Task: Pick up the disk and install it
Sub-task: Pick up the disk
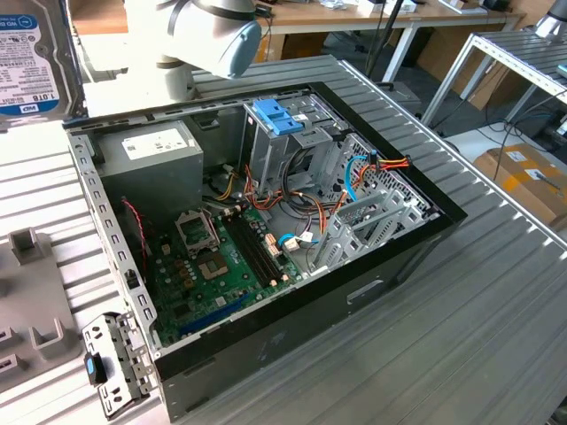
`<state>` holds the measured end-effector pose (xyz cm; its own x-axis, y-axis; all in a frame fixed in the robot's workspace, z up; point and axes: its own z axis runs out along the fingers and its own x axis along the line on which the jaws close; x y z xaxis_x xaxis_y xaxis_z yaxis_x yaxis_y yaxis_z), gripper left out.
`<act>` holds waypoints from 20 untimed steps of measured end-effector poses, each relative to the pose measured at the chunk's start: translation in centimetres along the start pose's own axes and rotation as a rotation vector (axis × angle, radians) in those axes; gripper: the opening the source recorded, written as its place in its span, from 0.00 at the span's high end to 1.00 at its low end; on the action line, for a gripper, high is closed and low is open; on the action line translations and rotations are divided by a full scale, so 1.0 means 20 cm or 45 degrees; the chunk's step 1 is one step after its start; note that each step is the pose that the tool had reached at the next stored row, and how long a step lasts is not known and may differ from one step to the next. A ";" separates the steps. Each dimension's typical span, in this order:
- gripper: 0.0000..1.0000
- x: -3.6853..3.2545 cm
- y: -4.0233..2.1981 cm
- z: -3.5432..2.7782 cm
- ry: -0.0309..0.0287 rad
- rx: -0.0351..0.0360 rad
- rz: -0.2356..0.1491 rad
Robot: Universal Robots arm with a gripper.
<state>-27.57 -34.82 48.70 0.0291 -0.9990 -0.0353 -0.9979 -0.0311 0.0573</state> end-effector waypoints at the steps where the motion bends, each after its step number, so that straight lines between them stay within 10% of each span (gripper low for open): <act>1: 0.63 0.000 -0.004 0.000 0.0000 -0.0001 0.000; 20: 0.63 0.003 -0.117 -0.007 0.0000 -0.0001 0.000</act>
<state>-25.23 -34.82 48.70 0.0291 -0.9990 -0.0352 -0.9979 -0.0311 0.0574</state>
